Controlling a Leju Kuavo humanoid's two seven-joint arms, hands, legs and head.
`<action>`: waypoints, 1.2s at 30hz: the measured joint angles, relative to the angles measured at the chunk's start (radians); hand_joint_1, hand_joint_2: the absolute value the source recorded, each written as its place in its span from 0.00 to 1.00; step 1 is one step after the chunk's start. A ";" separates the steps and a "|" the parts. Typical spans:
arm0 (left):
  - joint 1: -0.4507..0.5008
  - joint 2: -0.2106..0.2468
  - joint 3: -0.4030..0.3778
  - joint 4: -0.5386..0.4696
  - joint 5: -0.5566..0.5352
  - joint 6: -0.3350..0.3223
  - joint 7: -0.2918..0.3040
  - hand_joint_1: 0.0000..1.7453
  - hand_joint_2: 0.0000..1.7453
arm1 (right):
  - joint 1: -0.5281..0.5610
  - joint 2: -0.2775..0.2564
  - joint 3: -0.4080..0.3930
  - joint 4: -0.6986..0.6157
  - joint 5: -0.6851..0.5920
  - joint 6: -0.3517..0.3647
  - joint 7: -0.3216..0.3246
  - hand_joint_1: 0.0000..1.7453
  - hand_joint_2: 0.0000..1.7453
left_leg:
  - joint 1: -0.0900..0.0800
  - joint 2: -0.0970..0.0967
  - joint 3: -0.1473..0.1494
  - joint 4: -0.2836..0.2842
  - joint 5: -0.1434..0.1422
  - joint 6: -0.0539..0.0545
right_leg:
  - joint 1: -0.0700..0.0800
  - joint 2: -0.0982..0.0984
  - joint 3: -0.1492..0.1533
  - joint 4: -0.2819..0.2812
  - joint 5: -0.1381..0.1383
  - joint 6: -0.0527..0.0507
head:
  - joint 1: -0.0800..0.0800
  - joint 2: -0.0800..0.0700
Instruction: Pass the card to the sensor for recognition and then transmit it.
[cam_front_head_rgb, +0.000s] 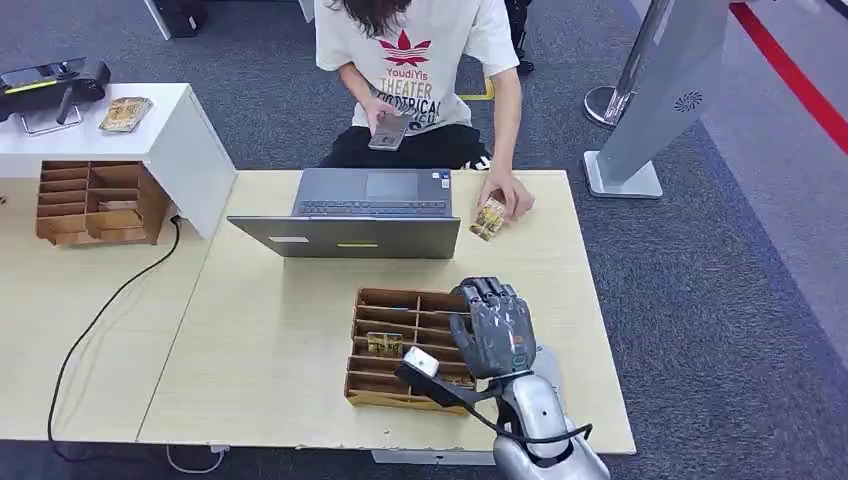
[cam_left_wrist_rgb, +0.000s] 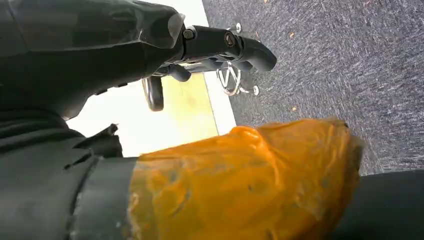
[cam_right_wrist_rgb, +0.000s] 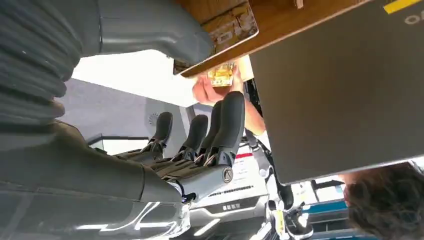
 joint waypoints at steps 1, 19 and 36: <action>0.000 0.000 0.000 0.000 0.001 0.000 0.000 0.00 0.00 | -0.001 0.000 0.000 0.003 -0.001 0.002 0.001 0.50 1.00 | 0.000 0.000 0.000 0.000 0.000 0.000 | 0.000 0.000 0.000 0.000 0.000 0.000 | 0.000 0.000; 0.000 0.000 0.000 0.000 0.010 0.001 0.000 0.00 0.00 | -0.007 0.000 -0.002 0.040 -0.010 0.015 0.005 0.75 1.00 | 0.000 0.000 0.000 0.000 0.000 0.000 | 0.000 0.000 0.000 0.000 0.000 0.000 | 0.000 0.000; 0.000 0.000 0.003 0.000 0.012 0.001 0.000 0.00 0.00 | -0.023 0.000 -0.003 0.056 -0.016 0.022 0.005 0.97 1.00 | 0.000 0.000 0.000 0.000 0.000 0.000 | 0.000 0.000 0.000 0.000 0.000 0.000 | 0.000 0.000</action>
